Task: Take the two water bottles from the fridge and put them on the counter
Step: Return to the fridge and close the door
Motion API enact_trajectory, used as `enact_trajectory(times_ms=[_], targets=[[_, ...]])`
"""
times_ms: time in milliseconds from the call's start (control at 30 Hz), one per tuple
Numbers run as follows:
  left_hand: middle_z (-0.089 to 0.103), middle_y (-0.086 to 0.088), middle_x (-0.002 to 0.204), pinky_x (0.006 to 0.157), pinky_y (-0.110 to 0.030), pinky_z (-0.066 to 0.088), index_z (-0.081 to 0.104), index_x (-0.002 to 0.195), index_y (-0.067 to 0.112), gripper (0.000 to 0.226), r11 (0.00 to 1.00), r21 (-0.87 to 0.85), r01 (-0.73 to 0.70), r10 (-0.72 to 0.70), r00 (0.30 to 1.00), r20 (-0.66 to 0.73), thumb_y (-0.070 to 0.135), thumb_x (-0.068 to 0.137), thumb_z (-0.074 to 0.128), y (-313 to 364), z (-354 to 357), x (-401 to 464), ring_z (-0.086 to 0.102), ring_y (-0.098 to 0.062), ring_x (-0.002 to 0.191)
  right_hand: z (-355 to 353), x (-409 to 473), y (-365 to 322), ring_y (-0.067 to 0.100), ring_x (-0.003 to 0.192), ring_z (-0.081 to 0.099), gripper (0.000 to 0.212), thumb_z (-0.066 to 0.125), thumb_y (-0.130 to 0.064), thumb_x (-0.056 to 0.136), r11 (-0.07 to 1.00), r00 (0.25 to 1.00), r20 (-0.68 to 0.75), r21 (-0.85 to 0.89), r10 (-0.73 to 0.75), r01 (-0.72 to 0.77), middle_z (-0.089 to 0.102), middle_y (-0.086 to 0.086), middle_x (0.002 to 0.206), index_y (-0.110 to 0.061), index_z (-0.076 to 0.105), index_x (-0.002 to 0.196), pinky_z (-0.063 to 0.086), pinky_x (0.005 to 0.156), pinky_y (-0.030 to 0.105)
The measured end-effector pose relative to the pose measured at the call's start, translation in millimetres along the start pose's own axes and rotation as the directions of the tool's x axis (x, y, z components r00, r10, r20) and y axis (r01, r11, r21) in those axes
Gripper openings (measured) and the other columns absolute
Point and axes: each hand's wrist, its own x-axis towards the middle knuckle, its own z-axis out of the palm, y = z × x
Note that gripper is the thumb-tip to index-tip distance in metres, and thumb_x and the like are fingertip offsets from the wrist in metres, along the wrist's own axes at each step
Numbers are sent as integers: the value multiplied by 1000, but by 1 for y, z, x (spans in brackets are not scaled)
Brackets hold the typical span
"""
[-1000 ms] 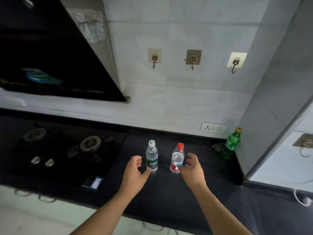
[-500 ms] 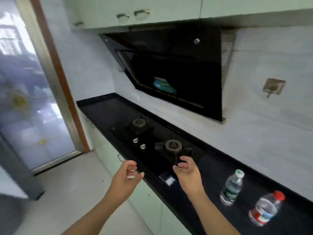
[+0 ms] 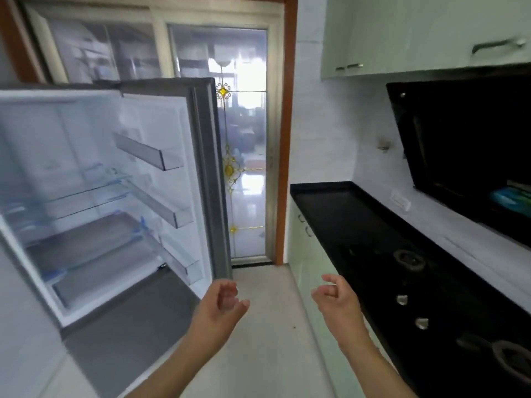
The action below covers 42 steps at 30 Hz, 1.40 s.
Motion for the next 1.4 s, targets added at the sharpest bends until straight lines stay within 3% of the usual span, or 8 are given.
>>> enact_trajectory(times_ms=[133,267,600,767,867,1033,1167,1400], targets=[[70,2,100,74,-21,53,62,101,24,30,999,-29,21,-26,987,-161,34,75,75,-5,-54,36,69,-7,84,54,39,-26,19,85,67,26,68,-17,87,997,992,95,-2,-80,81,70,3,94,-29,62,109,51,71,29],[70,-9,86,72,-29,53,65,92,26,19,998,-55,42,-56,956,-289,25,78,78,-11,-102,62,66,-21,78,98,81,-45,18,77,62,18,68,-12,89,991,970,204,23,-133,131,64,0,83,-22,67,104,56,76,42],[60,-12,65,66,-37,47,66,83,26,11,994,60,86,-33,798,-602,21,83,76,-13,-125,112,57,-24,64,182,206,-77,22,87,64,11,67,-11,91,963,885,379,126,-270,240,68,4,90,-21,64,90,49,72,30],[63,-16,67,65,-36,50,66,81,13,12,990,90,112,-22,738,-674,21,84,75,4,-105,130,58,-21,64,203,250,-92,12,91,61,14,66,-14,91,958,849,443,133,-287,254,66,1,99,-20,61,102,47,71,27],[62,-5,65,66,-36,50,66,81,12,12,987,106,125,-14,706,-708,21,85,73,9,-100,133,58,-18,63,216,263,-97,11,98,61,29,66,-13,92,950,806,504,133,-309,281,64,1,114,-20,57,119,47,87,31],[65,-19,74,66,-38,51,66,83,14,21,986,99,136,-13,651,-759,33,81,74,15,-100,128,59,-16,64,233,263,-107,19,115,57,42,68,-13,92,950,751,582,178,-311,255,60,0,122,-18,54,131,47,105,40],[66,-18,75,68,-41,52,66,81,21,29,985,87,146,-24,622,-783,48,71,71,17,-109,123,59,-17,65,240,260,-111,10,99,63,35,67,-5,90,938,751,564,240,-343,248,65,-9,106,-24,55,117,50,100,37],[65,-5,71,72,-46,57,66,85,24,24,989,87,123,-8,620,-785,42,72,74,8,-132,118,63,-17,68,260,236,-103,15,107,63,44,68,-1,86,937,763,553,279,-335,209,66,-3,115,-31,56,116,52,92,31]])
